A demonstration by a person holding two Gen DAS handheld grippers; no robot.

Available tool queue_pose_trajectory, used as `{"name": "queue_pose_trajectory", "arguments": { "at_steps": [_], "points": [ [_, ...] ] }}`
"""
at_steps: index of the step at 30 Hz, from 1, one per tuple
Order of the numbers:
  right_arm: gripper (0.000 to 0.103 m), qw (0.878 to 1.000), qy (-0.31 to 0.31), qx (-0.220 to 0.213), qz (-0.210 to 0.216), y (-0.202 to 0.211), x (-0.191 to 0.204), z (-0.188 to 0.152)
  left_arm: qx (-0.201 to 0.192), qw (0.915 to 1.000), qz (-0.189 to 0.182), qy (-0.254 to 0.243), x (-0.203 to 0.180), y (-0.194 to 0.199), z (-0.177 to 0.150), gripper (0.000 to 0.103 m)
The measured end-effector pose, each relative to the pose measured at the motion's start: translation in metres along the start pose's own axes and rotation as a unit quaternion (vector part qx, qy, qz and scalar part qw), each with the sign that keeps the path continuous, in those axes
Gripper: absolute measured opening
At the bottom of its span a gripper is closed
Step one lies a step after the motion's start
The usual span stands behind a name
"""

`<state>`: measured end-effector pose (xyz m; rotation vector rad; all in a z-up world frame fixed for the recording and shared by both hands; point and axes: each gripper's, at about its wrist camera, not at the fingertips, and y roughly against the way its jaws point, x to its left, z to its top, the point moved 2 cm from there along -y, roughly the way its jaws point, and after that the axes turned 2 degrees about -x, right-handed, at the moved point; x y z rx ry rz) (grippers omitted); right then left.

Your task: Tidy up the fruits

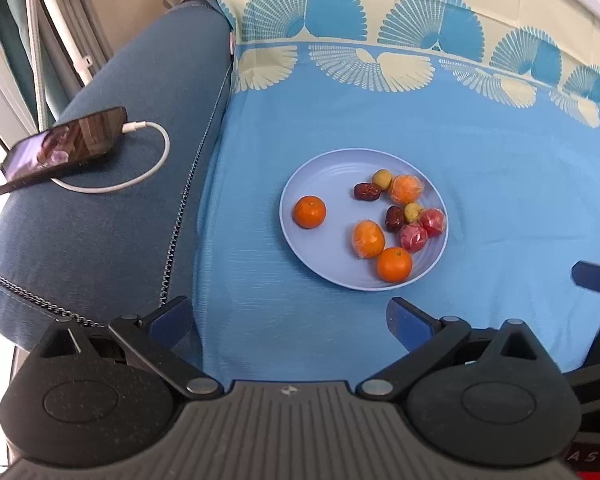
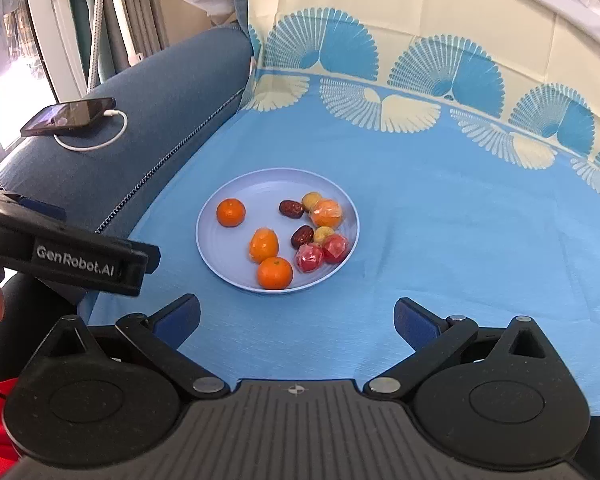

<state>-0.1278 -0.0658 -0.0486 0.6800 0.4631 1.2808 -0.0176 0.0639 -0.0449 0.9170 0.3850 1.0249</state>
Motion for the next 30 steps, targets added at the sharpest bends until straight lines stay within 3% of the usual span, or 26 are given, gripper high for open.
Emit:
{"name": "queue_pose_trajectory", "arguments": {
  "at_steps": [30],
  "points": [
    [0.102, 1.000, -0.001, -0.009, -0.010, 0.0079, -0.0014, -0.0049, 0.025, 0.9997, -0.002, 0.004, -0.0036, -0.0039, -0.0073, 0.103]
  ]
}}
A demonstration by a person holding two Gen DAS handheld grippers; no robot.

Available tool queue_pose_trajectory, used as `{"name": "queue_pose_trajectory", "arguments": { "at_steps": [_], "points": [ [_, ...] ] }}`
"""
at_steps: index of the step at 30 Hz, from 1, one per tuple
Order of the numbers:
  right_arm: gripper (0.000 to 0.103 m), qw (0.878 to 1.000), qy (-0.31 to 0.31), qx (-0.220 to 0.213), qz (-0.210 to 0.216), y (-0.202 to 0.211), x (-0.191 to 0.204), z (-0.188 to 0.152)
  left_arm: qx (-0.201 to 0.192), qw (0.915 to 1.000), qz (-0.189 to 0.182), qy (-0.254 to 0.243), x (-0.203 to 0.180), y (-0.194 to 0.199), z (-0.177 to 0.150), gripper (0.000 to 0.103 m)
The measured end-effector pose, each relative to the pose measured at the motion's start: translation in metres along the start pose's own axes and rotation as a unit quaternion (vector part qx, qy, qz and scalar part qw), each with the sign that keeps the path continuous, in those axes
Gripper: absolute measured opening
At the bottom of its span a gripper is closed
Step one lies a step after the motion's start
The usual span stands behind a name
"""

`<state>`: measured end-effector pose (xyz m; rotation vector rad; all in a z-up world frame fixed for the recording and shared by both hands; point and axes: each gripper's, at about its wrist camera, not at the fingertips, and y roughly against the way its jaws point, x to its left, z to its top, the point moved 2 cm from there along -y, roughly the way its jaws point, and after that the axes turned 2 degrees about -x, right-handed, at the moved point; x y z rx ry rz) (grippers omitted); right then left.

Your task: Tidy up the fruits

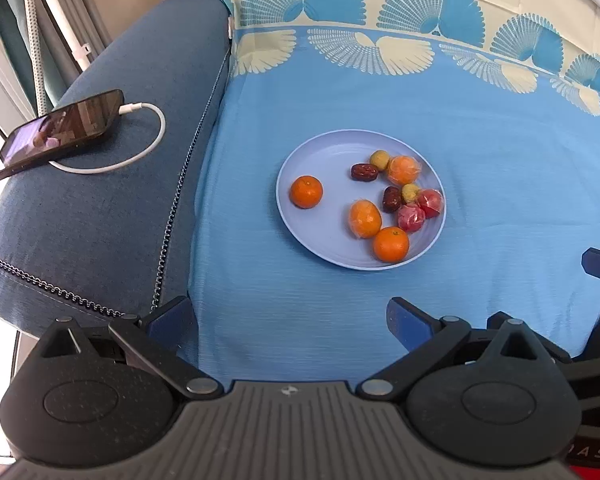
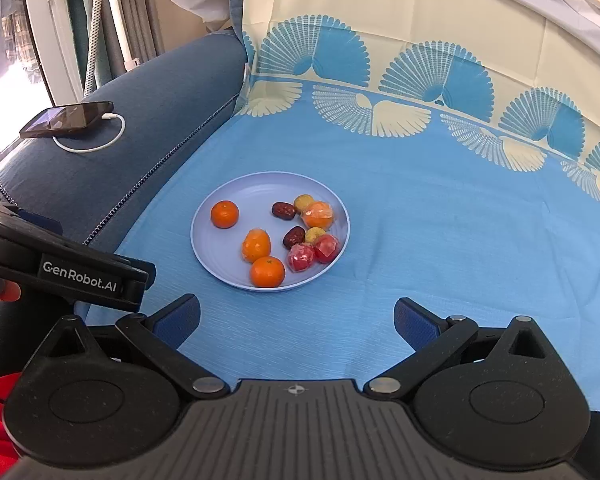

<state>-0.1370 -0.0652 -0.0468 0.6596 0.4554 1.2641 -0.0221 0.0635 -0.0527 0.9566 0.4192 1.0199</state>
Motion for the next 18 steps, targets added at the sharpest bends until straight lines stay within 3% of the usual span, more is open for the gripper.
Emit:
{"name": "queue_pose_trajectory", "arguments": {
  "at_steps": [4, 12, 15, 18],
  "points": [
    [0.102, 1.000, -0.002, 0.001, -0.001, 0.000, -0.001, -0.001, 0.000, 0.9999, 0.010, 0.008, 0.002, -0.002, 0.000, 0.103],
    [0.102, 1.000, -0.002, -0.001, -0.001, 0.000, -0.001, 0.000, 0.040, 0.9988, 0.016, 0.023, 0.005, -0.012, -0.003, 0.103],
    [0.102, 1.000, -0.003, -0.001, -0.002, 0.000, 0.000, 0.000, 0.031, 0.9991, 0.009, 0.027, 0.006, -0.011, -0.003, 0.103],
    [0.102, 1.000, -0.002, -0.001, -0.003, 0.000, 0.000, 0.000, 0.017, 0.9993, 0.025, 0.023, 0.006, -0.008, -0.001, 0.103]
  ]
}}
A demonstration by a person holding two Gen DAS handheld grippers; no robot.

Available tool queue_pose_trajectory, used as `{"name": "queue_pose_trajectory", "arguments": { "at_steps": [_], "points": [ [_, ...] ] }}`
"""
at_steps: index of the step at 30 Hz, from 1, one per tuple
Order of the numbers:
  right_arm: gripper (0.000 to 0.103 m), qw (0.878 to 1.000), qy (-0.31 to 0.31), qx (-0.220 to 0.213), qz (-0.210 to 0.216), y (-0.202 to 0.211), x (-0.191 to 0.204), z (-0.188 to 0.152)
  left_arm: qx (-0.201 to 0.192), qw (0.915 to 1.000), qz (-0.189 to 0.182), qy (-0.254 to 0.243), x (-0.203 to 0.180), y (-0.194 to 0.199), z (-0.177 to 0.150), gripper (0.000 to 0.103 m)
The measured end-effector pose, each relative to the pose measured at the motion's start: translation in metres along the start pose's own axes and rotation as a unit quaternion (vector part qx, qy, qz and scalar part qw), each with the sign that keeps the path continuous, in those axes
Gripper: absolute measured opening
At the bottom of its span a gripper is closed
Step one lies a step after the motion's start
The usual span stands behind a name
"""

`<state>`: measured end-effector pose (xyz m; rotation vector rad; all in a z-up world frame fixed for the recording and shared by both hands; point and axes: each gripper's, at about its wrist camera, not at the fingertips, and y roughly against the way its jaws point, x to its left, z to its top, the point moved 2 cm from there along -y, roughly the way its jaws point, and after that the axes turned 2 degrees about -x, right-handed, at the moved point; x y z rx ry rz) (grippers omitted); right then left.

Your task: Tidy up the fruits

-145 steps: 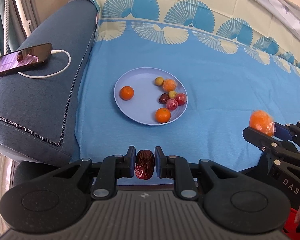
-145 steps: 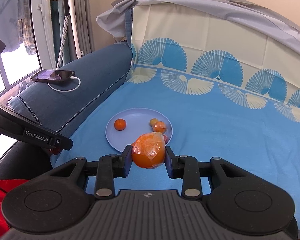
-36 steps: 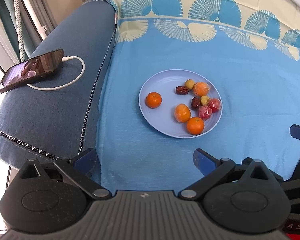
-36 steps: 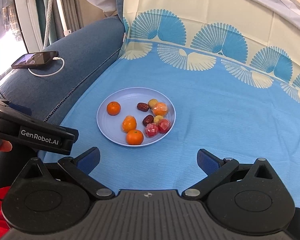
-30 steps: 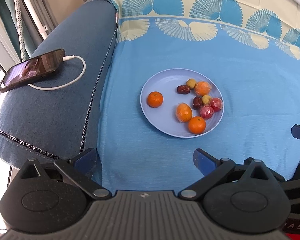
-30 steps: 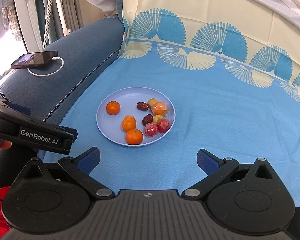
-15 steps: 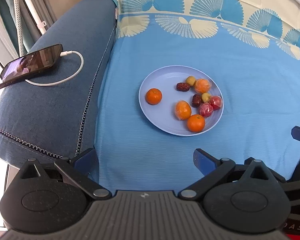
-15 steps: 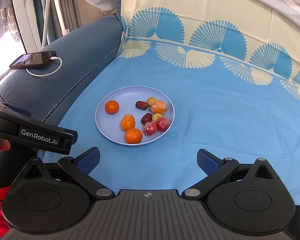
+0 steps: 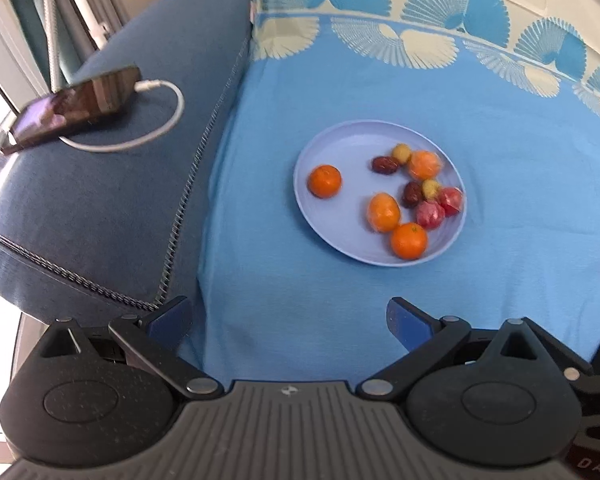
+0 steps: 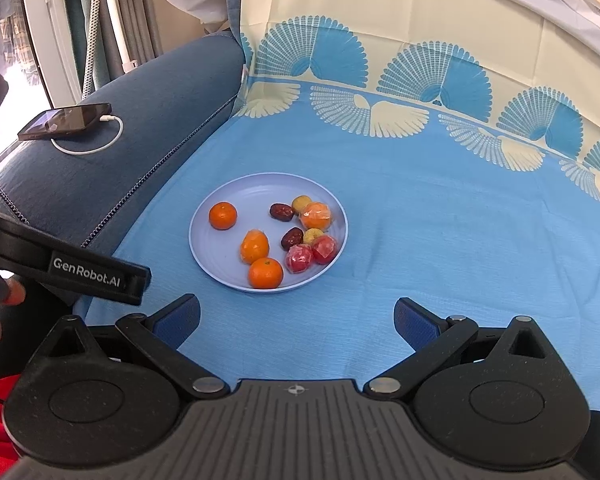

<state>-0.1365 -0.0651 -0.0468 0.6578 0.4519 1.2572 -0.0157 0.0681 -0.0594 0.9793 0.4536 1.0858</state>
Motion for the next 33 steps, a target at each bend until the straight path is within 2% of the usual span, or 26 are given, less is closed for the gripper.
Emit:
{"name": "queue_pose_trajectory", "arguments": {
  "at_steps": [33],
  "points": [
    [0.102, 1.000, 0.000, -0.005, 0.000, 0.0021, -0.0011, 0.0025, 0.003, 0.9999, 0.000, -0.016, -0.0059, 0.0000, -0.0011, 0.103]
  ]
}}
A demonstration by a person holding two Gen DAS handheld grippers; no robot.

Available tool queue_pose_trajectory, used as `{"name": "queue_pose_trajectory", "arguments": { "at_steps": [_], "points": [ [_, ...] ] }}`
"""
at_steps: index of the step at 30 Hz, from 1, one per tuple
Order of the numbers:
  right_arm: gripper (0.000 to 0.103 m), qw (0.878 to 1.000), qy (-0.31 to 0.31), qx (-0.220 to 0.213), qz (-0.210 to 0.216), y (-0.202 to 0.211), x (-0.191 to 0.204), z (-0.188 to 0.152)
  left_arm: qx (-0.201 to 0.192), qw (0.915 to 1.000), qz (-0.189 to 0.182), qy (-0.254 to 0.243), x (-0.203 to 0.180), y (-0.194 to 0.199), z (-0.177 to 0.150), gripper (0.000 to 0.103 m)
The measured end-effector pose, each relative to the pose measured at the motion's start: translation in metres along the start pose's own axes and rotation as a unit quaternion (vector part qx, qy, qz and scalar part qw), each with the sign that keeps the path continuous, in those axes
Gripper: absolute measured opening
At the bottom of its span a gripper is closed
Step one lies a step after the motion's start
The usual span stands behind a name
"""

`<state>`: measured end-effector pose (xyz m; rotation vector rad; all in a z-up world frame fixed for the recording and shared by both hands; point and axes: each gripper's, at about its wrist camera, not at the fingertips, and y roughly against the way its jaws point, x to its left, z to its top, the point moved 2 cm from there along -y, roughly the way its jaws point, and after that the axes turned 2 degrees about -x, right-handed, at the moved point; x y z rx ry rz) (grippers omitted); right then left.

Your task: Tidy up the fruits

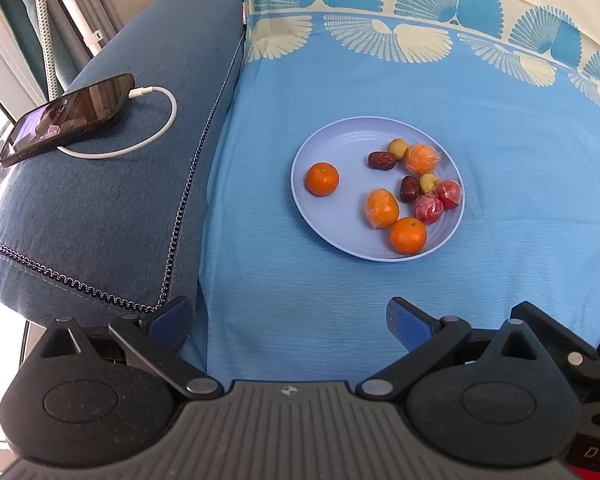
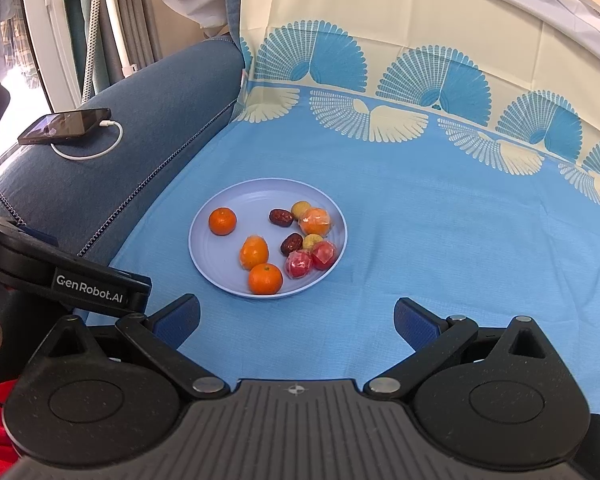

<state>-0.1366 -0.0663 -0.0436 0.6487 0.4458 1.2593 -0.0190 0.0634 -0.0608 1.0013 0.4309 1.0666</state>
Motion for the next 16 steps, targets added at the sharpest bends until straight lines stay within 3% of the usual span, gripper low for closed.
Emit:
{"name": "queue_pose_trajectory", "arguments": {
  "at_steps": [16],
  "points": [
    [0.102, 1.000, -0.001, -0.006, 0.006, 0.0023, 0.0009, 0.0052, -0.005, 1.0000, -0.002, -0.004, -0.0023, 0.0036, 0.0022, 0.103]
  ]
}}
